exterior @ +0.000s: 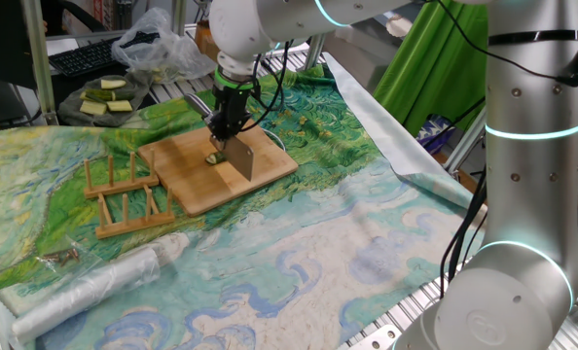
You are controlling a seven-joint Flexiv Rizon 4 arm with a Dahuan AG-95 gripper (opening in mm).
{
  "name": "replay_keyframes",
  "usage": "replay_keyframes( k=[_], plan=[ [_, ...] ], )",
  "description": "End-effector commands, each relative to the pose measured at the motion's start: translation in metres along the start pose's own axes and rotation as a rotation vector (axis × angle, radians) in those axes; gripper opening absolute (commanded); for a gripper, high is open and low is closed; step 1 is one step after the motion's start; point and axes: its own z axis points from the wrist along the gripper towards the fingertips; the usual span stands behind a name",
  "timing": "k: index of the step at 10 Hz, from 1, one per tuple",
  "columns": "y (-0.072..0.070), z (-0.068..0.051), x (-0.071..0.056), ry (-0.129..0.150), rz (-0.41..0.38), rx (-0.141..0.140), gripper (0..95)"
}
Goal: Chop the cucumber into shreds
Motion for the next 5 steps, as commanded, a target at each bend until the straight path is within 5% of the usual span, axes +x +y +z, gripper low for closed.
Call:
replay_keyframes(
  k=[1, 5],
  plan=[
    [0.0001, -0.0006, 0.0004, 0.0, 0.001, -0.002, 0.0],
    [0.0053, -0.0031, 0.0007, 0.001, 0.011, -0.001, 0.0]
  ],
)
